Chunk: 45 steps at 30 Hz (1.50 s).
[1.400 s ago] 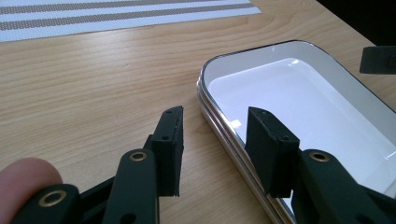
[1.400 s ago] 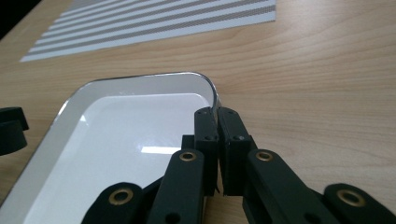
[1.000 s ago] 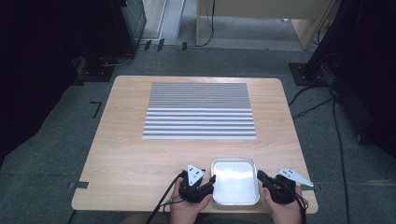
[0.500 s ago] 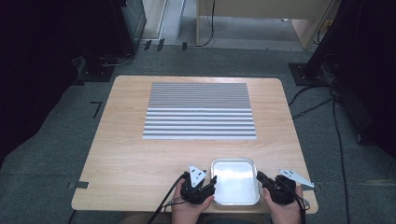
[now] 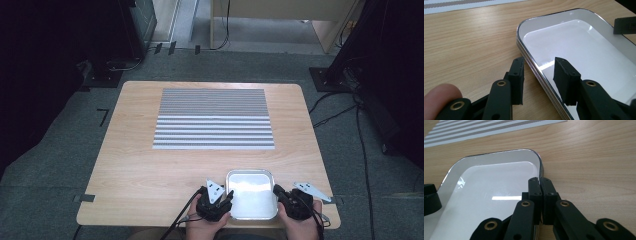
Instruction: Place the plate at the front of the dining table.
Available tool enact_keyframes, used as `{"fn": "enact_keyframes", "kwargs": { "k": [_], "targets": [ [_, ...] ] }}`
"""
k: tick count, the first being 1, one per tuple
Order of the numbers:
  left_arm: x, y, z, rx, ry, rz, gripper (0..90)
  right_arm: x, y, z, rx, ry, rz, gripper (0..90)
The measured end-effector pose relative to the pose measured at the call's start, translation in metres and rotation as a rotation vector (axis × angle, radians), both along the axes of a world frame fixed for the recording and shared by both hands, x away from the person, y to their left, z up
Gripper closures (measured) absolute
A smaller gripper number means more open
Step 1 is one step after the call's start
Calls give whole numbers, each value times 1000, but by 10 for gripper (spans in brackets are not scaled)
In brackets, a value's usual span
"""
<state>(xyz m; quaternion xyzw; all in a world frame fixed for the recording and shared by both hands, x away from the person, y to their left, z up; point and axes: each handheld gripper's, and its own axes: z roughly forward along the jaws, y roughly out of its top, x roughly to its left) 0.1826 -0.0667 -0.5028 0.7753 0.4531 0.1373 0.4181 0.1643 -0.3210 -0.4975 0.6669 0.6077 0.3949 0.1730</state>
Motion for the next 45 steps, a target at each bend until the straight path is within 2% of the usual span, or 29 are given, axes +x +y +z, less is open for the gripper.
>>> {"fn": "enact_keyframes", "kwargs": {
  "k": [2,5,11,17,21,29,33,34,36,38,41,45],
  "targets": [
    [0,-1,-1,1,2,2,609,-1,6,1,-40,-7,-21,896],
    [0,-3,-3,3,5,4,600,-1,8,1,-52,-9,-31,899],
    [2,-1,-4,12,9,13,562,-1,4,0,15,-9,-64,900],
    [1,-2,-3,2,4,20,520,-4,4,6,10,-55,-82,900],
    [-2,-5,0,-6,-5,16,511,-7,-2,11,30,-85,-108,900],
    [-6,-11,5,-2,-20,-6,506,-5,-13,9,34,-70,-113,900],
    [-8,-16,5,-1,-18,-15,505,-5,-11,9,4,-78,-106,900],
    [-9,-18,5,7,-22,-8,496,-6,-10,9,-9,-80,-106,856],
    [-8,-18,5,6,-18,-6,500,-6,-8,9,-25,-79,-98,834],
    [-9,-18,6,3,-22,-9,507,-6,-6,8,-56,-71,-96,830],
    [-12,-19,7,0,-25,-14,508,-4,-6,5,-76,-54,-94,824],
    [-13,-22,5,2,-19,-24,509,-1,-6,2,-68,-39,-85,841]
  ]
}}
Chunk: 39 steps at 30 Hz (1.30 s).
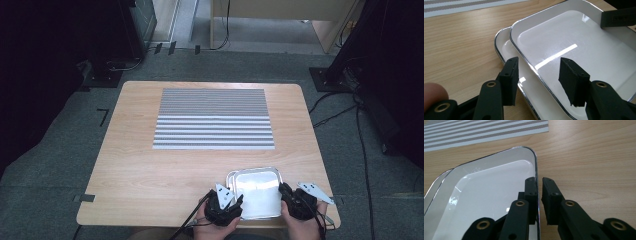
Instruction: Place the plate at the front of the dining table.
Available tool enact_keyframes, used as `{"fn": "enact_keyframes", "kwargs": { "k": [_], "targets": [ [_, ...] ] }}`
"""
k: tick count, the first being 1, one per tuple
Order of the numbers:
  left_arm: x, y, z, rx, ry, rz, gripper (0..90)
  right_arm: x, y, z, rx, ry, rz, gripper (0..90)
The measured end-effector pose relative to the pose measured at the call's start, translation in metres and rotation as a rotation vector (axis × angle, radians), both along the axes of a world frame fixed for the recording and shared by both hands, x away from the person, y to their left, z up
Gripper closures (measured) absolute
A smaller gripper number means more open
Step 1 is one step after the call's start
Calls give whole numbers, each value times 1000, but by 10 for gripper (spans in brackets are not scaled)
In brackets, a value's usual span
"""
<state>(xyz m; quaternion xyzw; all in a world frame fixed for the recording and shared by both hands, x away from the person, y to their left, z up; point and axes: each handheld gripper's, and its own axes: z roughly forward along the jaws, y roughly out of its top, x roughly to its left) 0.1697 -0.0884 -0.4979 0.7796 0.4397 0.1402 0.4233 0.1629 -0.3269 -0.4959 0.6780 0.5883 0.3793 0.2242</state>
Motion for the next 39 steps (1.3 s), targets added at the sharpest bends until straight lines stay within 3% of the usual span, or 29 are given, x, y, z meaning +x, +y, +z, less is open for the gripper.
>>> {"fn": "enact_keyframes", "kwargs": {
  "k": [5,12,18,19,22,27,31,35,39],
  "targets": [
    [1,-1,0,-13,11,1,505,1,0,1,30,4,-11,897],
    [2,-1,1,-28,23,21,496,-3,-9,1,144,-34,-65,900],
    [6,3,5,-86,33,32,512,-6,-12,4,179,-62,-75,900],
    [7,4,6,-102,39,32,555,-6,-11,5,190,-73,-72,900],
    [11,7,7,-145,62,17,593,-7,-9,6,195,-80,-68,900],
    [17,14,11,-169,60,53,669,-9,4,8,196,-101,-49,900],
    [18,17,12,-166,50,81,750,-10,8,8,193,-107,-47,900],
    [18,18,11,-150,35,110,777,-10,11,6,196,-99,-48,899],
    [19,21,11,-138,26,125,806,-11,19,6,169,-111,-44,897]
  ]
}}
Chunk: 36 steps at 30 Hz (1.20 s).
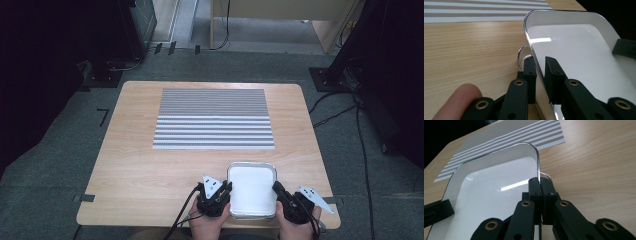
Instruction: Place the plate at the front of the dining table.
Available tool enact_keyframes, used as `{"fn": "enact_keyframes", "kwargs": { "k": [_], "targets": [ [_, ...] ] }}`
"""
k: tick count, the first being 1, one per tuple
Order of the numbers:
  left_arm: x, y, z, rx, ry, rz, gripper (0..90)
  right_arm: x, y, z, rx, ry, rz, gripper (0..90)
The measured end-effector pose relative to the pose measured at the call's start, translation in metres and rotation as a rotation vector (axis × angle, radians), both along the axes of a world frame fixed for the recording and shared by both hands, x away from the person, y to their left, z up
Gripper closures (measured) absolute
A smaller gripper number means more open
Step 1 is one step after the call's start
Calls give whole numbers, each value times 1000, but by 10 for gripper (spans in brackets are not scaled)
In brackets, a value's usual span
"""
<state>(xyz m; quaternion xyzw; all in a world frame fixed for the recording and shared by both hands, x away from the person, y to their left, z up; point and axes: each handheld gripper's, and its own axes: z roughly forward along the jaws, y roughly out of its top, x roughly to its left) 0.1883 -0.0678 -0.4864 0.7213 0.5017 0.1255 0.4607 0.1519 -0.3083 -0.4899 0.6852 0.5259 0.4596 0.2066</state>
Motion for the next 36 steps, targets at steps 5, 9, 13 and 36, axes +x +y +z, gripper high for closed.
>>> {"fn": "enact_keyframes", "kwargs": {
  "k": [5,9,13,36],
  "targets": [
    [4,7,-3,-8,17,4,816,1,7,0,-29,-1,12,896],
    [5,13,-4,-4,28,13,819,3,14,3,-78,-16,25,897],
    [7,19,-1,13,6,40,831,7,23,5,-93,-24,39,895],
    [49,64,17,-48,18,134,872,62,63,25,-122,-1,141,899]
  ]
}}
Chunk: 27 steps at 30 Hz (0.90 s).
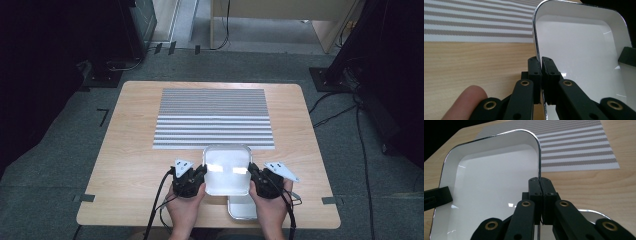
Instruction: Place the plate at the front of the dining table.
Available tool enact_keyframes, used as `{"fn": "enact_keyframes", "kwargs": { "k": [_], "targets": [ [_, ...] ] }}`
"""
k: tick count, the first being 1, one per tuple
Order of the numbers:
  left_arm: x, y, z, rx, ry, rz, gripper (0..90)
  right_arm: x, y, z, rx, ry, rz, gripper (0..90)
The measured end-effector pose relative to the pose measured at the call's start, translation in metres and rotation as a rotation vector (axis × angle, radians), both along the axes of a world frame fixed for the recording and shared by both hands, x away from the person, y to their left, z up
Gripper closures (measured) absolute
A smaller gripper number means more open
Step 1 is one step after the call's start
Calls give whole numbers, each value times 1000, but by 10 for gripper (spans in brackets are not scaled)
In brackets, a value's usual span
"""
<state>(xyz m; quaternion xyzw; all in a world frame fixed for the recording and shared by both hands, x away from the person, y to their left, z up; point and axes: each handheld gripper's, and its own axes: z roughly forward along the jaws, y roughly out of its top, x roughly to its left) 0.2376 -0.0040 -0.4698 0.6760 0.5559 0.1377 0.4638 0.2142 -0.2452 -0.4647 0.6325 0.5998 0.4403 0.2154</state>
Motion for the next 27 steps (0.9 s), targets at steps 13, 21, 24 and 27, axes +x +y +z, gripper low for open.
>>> {"fn": "enact_keyframes", "kwargs": {
  "k": [13,21,24,27],
  "targets": [
    [36,19,18,-24,-21,27,880,42,17,20,7,-18,26,899],
    [55,30,27,-40,-30,43,886,65,27,31,10,-16,49,899],
    [66,33,29,-45,-36,47,889,75,30,34,13,-17,52,899],
    [72,36,30,-51,-32,45,892,81,32,36,9,-19,54,899]
  ]
}}
